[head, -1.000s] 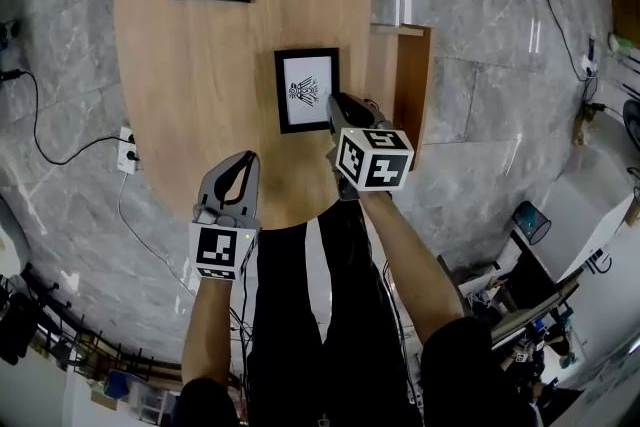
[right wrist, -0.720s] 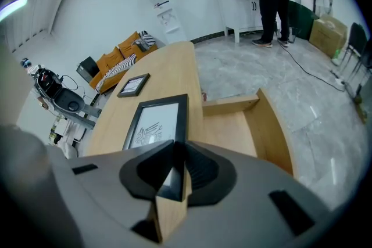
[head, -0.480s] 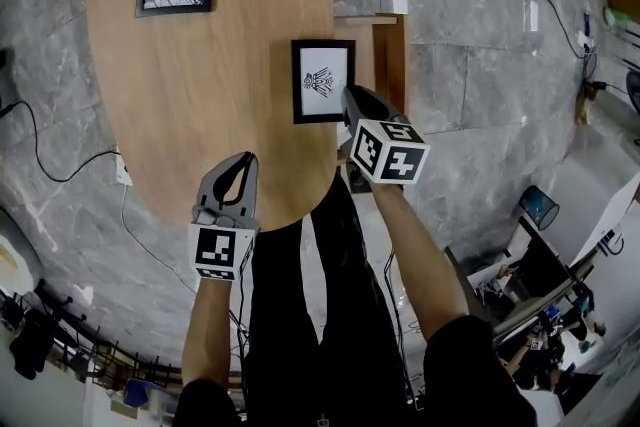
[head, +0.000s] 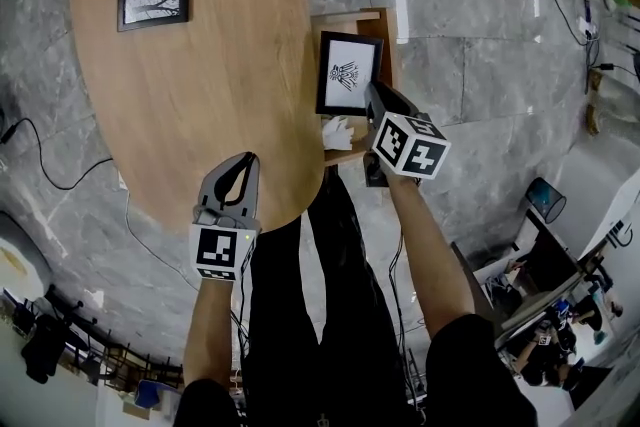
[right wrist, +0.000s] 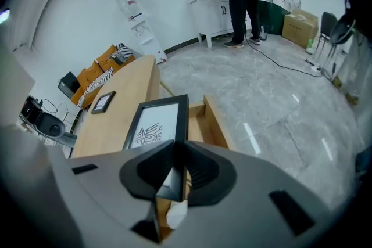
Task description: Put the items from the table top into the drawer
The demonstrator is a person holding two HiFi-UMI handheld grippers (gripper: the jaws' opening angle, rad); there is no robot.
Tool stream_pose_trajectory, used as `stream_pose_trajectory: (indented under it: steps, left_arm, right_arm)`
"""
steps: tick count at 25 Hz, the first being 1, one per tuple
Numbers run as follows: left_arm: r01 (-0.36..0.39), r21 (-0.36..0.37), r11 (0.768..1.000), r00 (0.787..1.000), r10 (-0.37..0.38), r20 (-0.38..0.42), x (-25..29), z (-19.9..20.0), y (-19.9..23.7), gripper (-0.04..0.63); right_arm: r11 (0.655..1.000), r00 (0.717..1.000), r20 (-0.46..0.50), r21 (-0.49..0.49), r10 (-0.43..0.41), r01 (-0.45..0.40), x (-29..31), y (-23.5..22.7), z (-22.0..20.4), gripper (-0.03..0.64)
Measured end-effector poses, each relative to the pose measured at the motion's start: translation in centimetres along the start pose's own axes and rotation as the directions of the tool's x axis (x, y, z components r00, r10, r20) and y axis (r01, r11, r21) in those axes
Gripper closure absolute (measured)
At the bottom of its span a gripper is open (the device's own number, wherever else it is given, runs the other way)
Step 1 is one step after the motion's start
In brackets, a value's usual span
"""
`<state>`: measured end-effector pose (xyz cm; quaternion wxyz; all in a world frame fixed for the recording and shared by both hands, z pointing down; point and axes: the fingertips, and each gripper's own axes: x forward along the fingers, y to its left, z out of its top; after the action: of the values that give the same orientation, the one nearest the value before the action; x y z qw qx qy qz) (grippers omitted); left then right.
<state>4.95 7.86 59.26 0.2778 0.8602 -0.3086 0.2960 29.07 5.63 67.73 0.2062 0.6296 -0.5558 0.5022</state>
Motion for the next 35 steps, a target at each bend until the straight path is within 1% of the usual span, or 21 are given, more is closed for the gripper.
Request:
stream_pose_trajectory:
  steps: [5,13,23,29,33,35]
  left_arm:
    - [0.002,0.004,1.0,1.0,-0.002,-0.004,0.8,0.5,-0.7,0.572]
    - [-0.016,-0.011,1.0,1.0,0.016,-0.021,1.3,0.1,-1.0,0.572]
    - [-0.05,-0.053,0.997,0.998,0.048,-0.032,1.1,-1.3,-0.3,0.572]
    - [-0.08,-0.073,0.994,0.996,0.078,-0.034,0.4,-2.2,0.4,0.572]
    - [-0.088,-0.088,0.992,0.996,0.086,-0.028,0.3,-2.3,0.7,0.572]
    - [-0.096,-0.094,0.991,0.995,0.093,-0.031,0.2,-2.6,1.0,0.572]
  right_arm:
    - [1.0,0.999,-0.017,0.003,-0.029,0.029,0.5,-2.3,-0.4,0.545]
    - [0.998,0.996,-0.065,-0.026,-0.057,0.056,3.3,-4.2,-1.3,0.545]
    - [0.996,0.99,-0.135,-0.078,-0.05,0.04,7.7,-3.0,-2.7,0.545]
    - [0.996,0.989,-0.144,-0.085,-0.02,0.008,10.2,-2.0,-2.9,0.545]
    - [0.992,0.988,-0.153,-0.127,-0.025,0.005,11.4,-1.8,-2.8,0.545]
    - [0.985,0.987,-0.16,-0.174,-0.022,-0.007,12.0,-1.4,-3.0,0.545]
